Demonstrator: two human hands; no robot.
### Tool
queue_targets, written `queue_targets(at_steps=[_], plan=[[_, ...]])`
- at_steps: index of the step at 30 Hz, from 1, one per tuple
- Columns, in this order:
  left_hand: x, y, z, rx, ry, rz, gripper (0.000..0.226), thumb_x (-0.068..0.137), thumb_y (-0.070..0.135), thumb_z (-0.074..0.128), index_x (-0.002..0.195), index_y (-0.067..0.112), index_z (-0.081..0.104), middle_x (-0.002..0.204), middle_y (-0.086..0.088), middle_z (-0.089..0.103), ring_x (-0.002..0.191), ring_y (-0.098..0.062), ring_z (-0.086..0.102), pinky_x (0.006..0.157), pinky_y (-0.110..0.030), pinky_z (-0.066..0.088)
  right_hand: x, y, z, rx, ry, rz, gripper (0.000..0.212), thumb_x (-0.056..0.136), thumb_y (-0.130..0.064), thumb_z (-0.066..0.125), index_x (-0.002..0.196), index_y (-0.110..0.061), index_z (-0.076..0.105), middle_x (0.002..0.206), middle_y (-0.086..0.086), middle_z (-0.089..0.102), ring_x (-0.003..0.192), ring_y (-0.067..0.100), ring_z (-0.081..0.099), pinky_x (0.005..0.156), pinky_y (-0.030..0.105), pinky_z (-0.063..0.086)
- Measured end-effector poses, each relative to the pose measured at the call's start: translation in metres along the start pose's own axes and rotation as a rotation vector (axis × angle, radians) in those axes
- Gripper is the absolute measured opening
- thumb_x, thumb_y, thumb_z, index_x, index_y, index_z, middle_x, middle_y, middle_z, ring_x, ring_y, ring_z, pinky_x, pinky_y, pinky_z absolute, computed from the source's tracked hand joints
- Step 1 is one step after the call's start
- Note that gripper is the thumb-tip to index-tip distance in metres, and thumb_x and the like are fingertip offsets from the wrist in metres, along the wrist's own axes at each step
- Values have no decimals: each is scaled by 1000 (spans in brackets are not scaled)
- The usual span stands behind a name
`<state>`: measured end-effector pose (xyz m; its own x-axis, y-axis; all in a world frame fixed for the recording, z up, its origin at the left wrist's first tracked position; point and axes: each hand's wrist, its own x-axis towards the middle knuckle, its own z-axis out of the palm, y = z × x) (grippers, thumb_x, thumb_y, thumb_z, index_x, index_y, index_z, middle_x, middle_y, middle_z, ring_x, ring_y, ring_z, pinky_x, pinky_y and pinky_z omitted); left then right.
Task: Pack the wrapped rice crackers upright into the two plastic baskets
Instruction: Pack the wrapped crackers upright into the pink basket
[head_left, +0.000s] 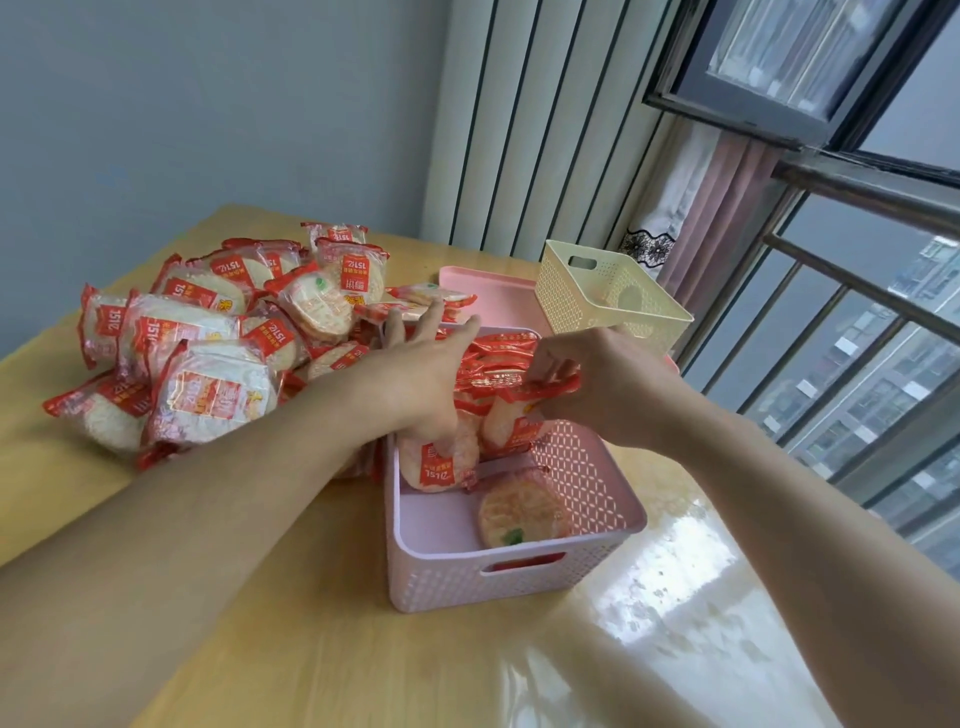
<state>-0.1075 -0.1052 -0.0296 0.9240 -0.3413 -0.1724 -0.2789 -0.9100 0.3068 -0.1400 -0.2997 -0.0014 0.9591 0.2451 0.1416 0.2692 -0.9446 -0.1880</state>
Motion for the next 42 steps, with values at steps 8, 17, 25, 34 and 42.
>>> queue_targets(at_steps=[8,17,25,34,42], plan=[[16,-5,6,-42,59,91,126,73,25,88,161,34,-1,169,3,-13,155,-23,-16,126,-46,10,7,-3,9,-299,-12,56,32,76,-40,84,105,-35,72,94,-10,62,78,14,54,51,25,36],[19,-7,10,33,93,98,131,64,35,94,162,31,7,170,1,-7,156,-25,-13,124,-43,7,-4,-6,19,-399,115,-1,52,73,-40,86,114,-25,58,108,-7,64,101,17,52,84,33,40],[18,-7,8,29,66,102,127,68,39,91,161,32,5,170,3,-10,155,-24,-15,124,-45,6,-29,-43,15,-418,-575,-131,34,89,-28,72,123,-26,69,115,-2,70,98,23,66,84,38,57],[16,-6,6,16,32,99,126,70,37,90,161,33,4,169,4,-14,154,-24,-19,124,-49,8,-27,-44,13,-388,-685,-94,38,92,-14,66,127,-22,52,94,-8,53,79,16,49,54,22,31],[18,-5,9,29,52,82,123,73,33,88,161,34,2,169,5,-15,155,-24,-18,125,-51,11,-22,-42,12,-393,-552,-120,36,78,-40,82,103,-19,66,88,-4,62,72,17,53,59,31,41]])
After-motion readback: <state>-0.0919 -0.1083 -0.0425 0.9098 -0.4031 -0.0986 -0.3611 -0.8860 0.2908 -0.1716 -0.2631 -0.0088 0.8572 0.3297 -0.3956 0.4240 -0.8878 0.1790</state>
